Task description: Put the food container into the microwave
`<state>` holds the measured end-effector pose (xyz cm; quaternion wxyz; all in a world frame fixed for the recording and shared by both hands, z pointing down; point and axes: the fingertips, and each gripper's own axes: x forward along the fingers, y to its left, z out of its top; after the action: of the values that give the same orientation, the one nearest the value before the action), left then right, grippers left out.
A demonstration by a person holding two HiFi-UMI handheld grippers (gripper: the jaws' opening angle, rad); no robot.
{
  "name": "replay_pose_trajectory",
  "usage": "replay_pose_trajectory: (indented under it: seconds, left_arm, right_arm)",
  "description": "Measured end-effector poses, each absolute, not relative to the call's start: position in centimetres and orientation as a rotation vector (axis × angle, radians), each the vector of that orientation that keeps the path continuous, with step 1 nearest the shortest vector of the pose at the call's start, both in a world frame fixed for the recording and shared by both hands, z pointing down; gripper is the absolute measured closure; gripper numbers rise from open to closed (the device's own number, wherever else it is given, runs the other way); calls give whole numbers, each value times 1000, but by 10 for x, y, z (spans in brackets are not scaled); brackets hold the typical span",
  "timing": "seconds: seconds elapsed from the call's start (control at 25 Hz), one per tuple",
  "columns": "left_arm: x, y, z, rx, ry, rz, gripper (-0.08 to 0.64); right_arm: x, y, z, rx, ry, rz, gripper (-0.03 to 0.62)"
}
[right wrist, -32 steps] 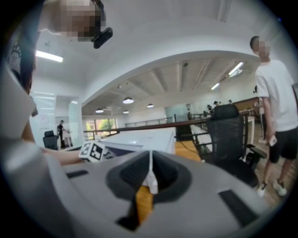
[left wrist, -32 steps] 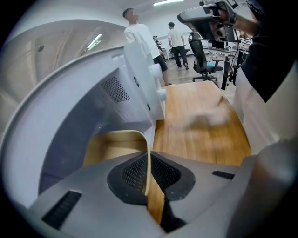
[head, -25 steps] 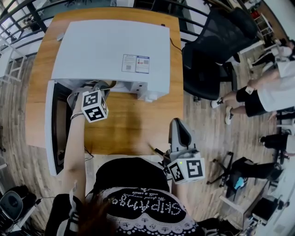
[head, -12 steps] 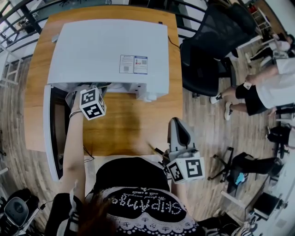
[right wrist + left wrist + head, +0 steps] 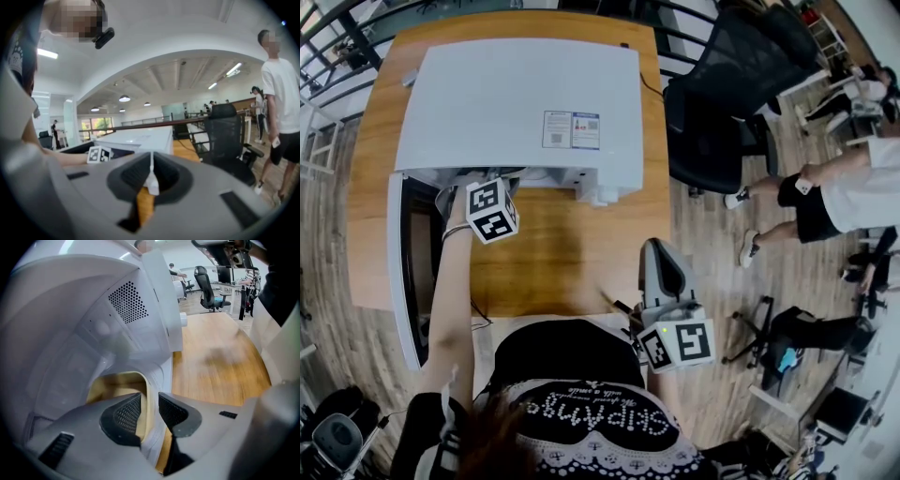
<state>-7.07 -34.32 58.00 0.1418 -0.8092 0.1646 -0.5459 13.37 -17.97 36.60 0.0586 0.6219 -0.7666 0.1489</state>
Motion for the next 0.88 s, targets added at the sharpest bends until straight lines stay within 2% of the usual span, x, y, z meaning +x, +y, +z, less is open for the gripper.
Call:
replay_pose_trajectory:
  seconds: [0.2, 0.88]
  left_arm:
    - [-70, -343, 579, -2357, 495, -1563, 396]
    - [-66, -339, 568, -2359, 535, -1513, 396]
  right_arm:
    - [135, -178, 366, 1894, -2310, 452, 554]
    - [135, -175, 366, 1895, -2317, 445, 554]
